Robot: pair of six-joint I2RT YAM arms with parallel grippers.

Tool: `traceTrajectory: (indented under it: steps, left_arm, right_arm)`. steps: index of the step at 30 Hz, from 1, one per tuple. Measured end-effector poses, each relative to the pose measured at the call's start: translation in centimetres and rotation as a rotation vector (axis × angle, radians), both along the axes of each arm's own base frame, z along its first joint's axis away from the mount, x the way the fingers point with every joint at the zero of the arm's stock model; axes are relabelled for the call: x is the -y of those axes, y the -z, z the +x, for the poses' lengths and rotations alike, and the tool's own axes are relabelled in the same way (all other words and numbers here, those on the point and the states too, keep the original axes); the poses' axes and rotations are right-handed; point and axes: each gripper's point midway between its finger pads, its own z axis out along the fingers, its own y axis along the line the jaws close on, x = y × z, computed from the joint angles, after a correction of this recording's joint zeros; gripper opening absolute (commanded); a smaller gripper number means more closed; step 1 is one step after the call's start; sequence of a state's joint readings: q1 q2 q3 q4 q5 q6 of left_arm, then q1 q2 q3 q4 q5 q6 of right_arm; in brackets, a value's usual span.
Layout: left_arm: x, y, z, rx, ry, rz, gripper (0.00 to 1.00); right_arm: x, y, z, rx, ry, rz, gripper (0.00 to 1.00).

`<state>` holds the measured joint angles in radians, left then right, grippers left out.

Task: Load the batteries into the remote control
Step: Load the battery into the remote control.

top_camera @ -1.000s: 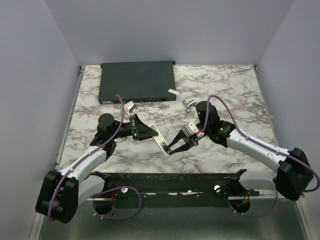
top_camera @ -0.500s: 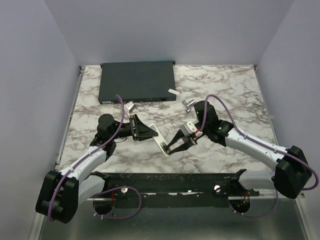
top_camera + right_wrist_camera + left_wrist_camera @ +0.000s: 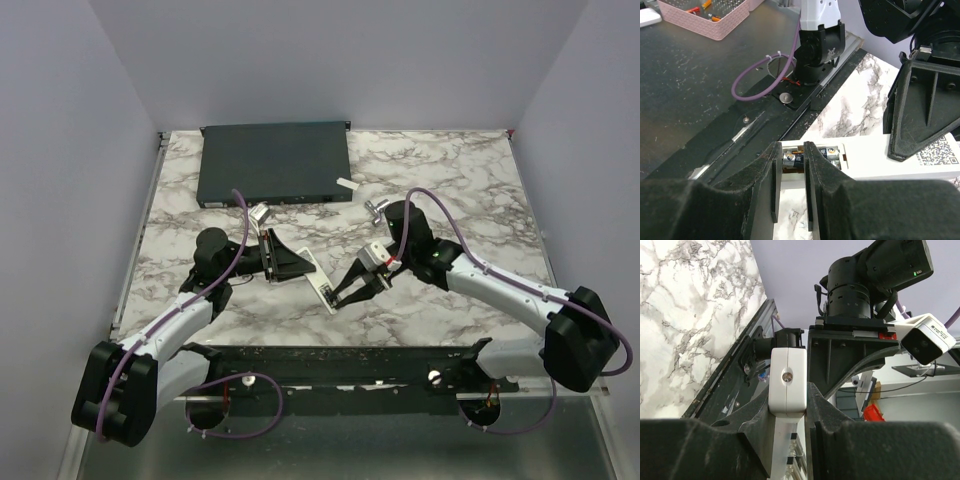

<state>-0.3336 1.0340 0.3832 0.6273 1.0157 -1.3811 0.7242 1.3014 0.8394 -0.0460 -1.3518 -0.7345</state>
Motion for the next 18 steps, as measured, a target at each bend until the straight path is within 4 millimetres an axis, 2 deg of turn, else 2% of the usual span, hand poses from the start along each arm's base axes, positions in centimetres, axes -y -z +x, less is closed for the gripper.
traceTrajectory:
  steps: [18]
  left_arm:
    - [-0.10, -0.28, 0.09, 0.023, -0.004, -0.010, 0.00]
  right_arm:
    - [-0.21, 0.10, 0.34, 0.001, 0.010, -0.006, 0.27]
